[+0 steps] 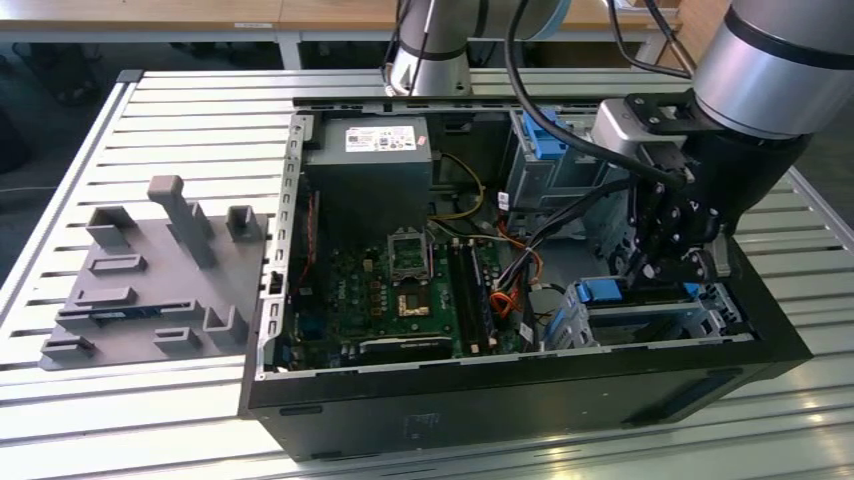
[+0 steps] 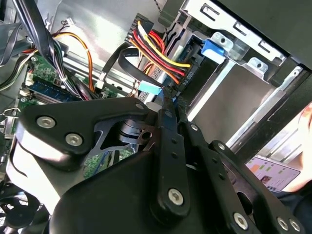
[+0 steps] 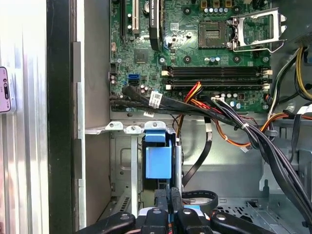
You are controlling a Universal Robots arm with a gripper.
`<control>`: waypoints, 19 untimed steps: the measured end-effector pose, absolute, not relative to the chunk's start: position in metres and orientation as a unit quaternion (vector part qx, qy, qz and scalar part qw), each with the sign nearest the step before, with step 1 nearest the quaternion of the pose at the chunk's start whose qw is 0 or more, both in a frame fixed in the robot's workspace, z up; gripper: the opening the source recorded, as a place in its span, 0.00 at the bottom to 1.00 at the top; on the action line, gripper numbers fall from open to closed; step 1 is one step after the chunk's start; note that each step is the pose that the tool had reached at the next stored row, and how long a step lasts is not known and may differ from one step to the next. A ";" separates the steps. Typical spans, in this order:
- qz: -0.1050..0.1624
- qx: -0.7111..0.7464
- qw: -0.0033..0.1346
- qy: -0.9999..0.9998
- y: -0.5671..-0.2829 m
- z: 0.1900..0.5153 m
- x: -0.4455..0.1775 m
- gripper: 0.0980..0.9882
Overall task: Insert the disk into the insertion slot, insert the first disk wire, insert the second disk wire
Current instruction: 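Insert the second disk wire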
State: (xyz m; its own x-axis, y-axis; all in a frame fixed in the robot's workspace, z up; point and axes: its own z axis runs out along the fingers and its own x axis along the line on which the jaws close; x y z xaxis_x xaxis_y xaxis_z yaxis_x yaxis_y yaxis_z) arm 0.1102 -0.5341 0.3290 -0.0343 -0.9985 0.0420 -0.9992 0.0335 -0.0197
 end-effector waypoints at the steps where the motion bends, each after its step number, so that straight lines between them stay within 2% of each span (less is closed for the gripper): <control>1: 0.022 0.695 0.008 -0.719 -0.534 0.328 0.110 0.06; 19: 0.021 0.695 0.009 -0.719 -0.534 0.327 0.110 0.06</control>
